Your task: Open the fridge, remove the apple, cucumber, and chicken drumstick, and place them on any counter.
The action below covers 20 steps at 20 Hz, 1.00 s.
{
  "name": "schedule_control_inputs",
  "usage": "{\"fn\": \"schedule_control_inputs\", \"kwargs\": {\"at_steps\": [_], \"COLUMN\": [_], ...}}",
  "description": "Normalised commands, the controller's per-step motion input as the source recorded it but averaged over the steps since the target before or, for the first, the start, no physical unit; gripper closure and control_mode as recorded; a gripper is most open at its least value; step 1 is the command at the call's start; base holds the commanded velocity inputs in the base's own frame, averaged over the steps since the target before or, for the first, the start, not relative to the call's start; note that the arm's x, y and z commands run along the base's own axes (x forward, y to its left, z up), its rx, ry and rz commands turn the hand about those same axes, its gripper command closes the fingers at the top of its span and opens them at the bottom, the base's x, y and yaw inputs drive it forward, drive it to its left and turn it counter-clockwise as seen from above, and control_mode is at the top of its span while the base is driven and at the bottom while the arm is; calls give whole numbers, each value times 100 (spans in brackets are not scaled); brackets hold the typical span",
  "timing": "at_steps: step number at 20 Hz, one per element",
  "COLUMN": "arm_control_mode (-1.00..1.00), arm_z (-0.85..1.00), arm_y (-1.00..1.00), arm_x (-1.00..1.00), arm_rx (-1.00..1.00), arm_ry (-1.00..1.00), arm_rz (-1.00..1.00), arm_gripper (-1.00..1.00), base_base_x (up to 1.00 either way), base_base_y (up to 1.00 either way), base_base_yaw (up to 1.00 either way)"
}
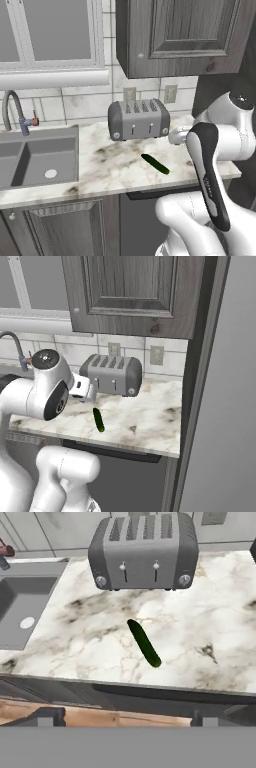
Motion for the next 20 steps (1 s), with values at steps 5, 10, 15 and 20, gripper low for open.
{"fn": "schedule_control_inputs", "kwargs": {"at_steps": [5, 10, 15, 20], "arm_control_mode": [-100, -100, -100, -100], "arm_z": [34, 23, 25, 24], "arm_y": [-1, -5, -5, -1], "arm_x": [-29, -43, -72, -70], "arm_rx": [-9, -2, 0, 0], "arm_ry": [0, -1, -4, -5], "arm_rz": [-5, -1, 0, 0], "arm_gripper": [-100, -100, -100, -100], "base_base_x": [0, 0, 0, 0], "base_base_y": [0, 0, 0, 0], "base_base_yaw": [0, 0, 0, 0]}}
